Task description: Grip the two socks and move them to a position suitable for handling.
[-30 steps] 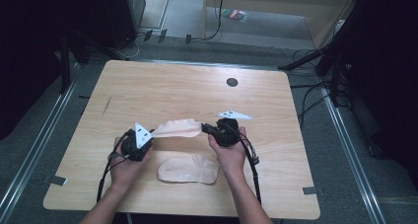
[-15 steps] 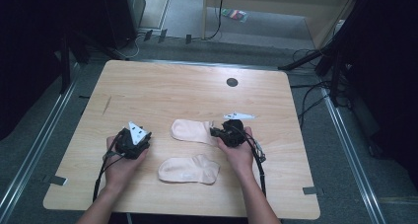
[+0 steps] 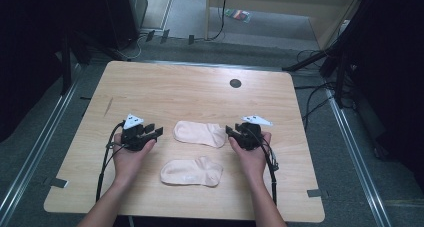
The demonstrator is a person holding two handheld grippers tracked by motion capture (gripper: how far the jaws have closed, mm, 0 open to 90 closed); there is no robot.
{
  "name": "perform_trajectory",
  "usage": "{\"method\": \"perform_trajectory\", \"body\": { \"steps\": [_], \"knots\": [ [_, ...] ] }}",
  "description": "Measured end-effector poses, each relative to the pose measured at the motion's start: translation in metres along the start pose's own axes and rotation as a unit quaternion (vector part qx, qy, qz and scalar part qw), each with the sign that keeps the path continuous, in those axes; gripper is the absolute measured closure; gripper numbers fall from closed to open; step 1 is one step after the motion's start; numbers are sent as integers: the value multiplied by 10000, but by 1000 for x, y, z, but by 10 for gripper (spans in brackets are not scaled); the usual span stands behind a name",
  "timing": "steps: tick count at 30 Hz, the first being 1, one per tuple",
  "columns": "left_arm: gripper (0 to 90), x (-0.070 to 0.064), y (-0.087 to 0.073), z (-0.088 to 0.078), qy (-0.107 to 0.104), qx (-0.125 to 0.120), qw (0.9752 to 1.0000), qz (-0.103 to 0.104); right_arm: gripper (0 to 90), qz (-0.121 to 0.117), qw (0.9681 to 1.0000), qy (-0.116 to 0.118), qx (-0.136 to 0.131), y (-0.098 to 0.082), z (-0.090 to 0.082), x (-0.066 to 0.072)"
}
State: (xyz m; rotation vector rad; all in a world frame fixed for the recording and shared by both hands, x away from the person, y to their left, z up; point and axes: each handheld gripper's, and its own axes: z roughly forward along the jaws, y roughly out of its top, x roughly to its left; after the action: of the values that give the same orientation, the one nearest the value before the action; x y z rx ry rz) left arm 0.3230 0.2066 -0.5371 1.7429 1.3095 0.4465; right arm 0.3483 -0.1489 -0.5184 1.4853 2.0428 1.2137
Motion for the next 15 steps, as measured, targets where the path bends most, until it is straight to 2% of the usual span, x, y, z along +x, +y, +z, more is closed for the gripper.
{"method": "perform_trajectory", "body": {
  "steps": [4, 6, 8, 10, 11, 13, 15],
  "knots": [
    [622, -8, 14, 16, -203, 179, 9996, 88, 567, 20, 9999, 141, 50, -2, 8, 4],
    [634, -11, 17, 22, -278, 247, 9993, 64, 571, 40, 9998, 148, 81, -3, 10, 5],
    [656, -17, 20, 30, -358, 367, 9987, 83, 556, 164, 9993, 274, 203, -6, 17, 6],
    [644, -21, 20, 35, -313, 392, 9987, 40, 549, 184, 9990, 315, 262, -7, 20, 8],
    [623, -23, 19, 38, -249, 444, 9987, 13, 550, 164, 9990, 309, 266, -8, 21, 8],
    [582, -25, 17, 44, 7, 588, 9982, 78, 572, 130, 9990, 296, 309, -8, 22, 10],
    [561, -27, 14, 48, 87, 664, 9977, 107, 609, 115, 9989, 276, 359, -9, 23, 11]
  ]
}}
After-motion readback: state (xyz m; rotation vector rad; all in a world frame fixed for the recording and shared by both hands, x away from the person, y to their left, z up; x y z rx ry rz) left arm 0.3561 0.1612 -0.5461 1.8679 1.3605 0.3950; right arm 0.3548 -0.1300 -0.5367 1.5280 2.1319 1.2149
